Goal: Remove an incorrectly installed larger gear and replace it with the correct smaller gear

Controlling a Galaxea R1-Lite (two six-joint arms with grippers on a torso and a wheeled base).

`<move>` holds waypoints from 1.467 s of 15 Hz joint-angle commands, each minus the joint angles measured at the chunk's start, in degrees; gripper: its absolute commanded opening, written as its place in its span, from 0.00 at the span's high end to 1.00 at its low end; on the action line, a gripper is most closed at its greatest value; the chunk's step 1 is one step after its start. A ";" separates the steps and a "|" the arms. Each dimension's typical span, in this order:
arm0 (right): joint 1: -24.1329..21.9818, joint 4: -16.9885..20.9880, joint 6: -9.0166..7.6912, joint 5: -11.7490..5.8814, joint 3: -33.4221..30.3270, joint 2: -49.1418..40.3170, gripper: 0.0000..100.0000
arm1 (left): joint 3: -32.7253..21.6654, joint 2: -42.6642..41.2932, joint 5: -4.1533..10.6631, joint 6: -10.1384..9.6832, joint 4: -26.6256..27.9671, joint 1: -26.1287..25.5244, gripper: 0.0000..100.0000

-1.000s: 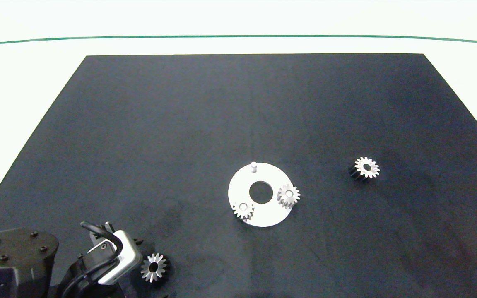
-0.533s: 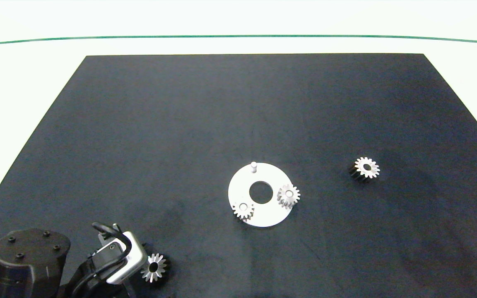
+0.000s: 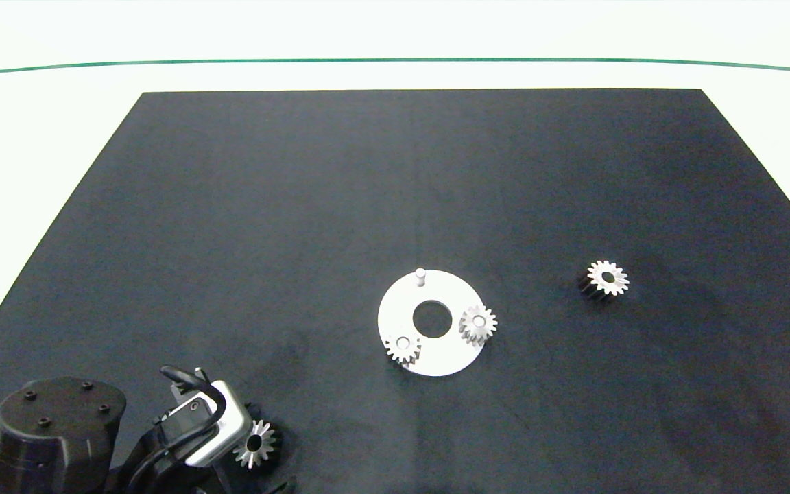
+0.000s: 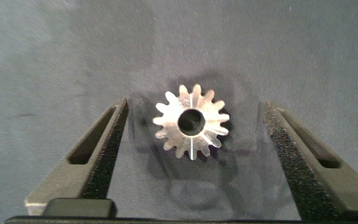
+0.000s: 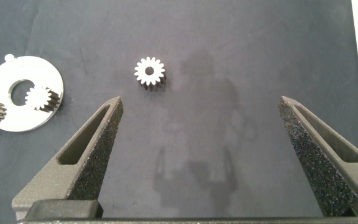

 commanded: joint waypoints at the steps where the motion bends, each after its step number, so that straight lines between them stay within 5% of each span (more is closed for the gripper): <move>1: 0.06 0.07 0.08 -0.09 0.07 0.09 0.00 | 0.27 0.74 0.05 0.14 -0.31 0.00 0.19; 22: 0.06 0.07 0.17 -0.09 0.34 -0.26 0.00 | 0.80 0.83 0.05 -0.04 -0.31 -0.27 0.61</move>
